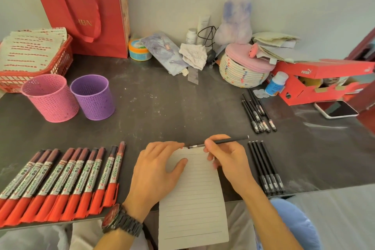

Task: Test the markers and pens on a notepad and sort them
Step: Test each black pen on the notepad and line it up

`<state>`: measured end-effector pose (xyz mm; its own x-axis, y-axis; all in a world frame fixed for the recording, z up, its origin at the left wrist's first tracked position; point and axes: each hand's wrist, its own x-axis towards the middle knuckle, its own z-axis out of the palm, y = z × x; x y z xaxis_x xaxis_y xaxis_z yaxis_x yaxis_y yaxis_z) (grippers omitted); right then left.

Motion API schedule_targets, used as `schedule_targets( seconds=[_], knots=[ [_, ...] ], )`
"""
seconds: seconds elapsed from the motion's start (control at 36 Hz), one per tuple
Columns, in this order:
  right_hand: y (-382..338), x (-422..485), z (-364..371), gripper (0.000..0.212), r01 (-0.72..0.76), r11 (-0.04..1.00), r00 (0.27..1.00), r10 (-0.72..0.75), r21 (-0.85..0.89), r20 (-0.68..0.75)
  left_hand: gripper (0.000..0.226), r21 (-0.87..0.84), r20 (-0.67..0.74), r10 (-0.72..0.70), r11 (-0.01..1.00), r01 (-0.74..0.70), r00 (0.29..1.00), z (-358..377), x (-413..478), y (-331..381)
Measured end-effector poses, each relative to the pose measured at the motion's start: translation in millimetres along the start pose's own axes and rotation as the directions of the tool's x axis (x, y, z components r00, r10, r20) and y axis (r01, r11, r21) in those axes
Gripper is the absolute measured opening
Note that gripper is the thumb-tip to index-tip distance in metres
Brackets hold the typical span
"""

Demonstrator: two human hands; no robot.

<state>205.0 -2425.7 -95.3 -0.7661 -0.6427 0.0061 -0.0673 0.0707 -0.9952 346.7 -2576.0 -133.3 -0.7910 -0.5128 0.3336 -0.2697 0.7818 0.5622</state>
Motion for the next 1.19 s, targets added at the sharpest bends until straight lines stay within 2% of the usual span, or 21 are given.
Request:
schedule_targets(
  seconds=[0.14, 0.25, 0.31, 0.39, 0.47, 0.64, 0.75, 0.94, 1.19],
  knots=[
    [-15, 0, -53, 0.017, -0.118, 0.991, 0.984, 0.125, 0.055, -0.131, 0.045, 0.057, 0.101, -0.054, 0.997, 0.049, 0.993, 3, 1, -6],
    [-27, -4, -115, 0.02, -0.233, 0.949, 0.969, 0.207, -0.212, -0.137, 0.052, 0.088, 0.1, -0.093, 0.993, 0.084, 0.991, 7, 2, -5],
    [-32, -7, -146, 0.023, -0.283, 0.854, 0.959, 0.261, -0.436, -0.111, 0.052, 0.085, 0.088, -0.099, 0.992, 0.092, 0.991, 8, 2, -5],
    [-32, -9, -177, 0.02, -0.295, 0.629, 0.944, 0.309, -0.719, -0.118, 0.052, 0.093, 0.084, -0.111, 0.99, 0.103, 0.99, 8, 3, -5],
    [-22, -8, -190, 0.018, -0.31, 0.5, 0.929, 0.342, -0.808, -0.145, 0.05, 0.087, 0.07, -0.12, 0.99, 0.114, 0.99, 8, 3, -5],
    [-6, -8, -188, 0.038, -0.317, 0.486, 0.925, 0.346, -0.815, -0.154, 0.052, 0.094, 0.078, -0.142, 0.986, 0.134, 0.987, 8, 3, -4],
    [-5, -8, -190, 0.033, -0.318, 0.498, 0.925, 0.351, -0.807, -0.147, 0.053, 0.094, 0.076, -0.155, 0.984, 0.148, 0.985, 8, 4, -4],
    [-4, -9, -190, 0.015, -0.308, 0.458, 0.932, 0.321, -0.834, -0.167, 0.055, 0.093, 0.088, -0.17, 0.982, 0.162, 0.981, 9, 4, -6],
    [-1, -13, -183, 0.012, -0.323, 0.502, 0.93, 0.325, -0.802, -0.171, 0.056, 0.084, 0.088, -0.163, 0.984, 0.156, 0.983, 10, 4, -7]
  ],
)
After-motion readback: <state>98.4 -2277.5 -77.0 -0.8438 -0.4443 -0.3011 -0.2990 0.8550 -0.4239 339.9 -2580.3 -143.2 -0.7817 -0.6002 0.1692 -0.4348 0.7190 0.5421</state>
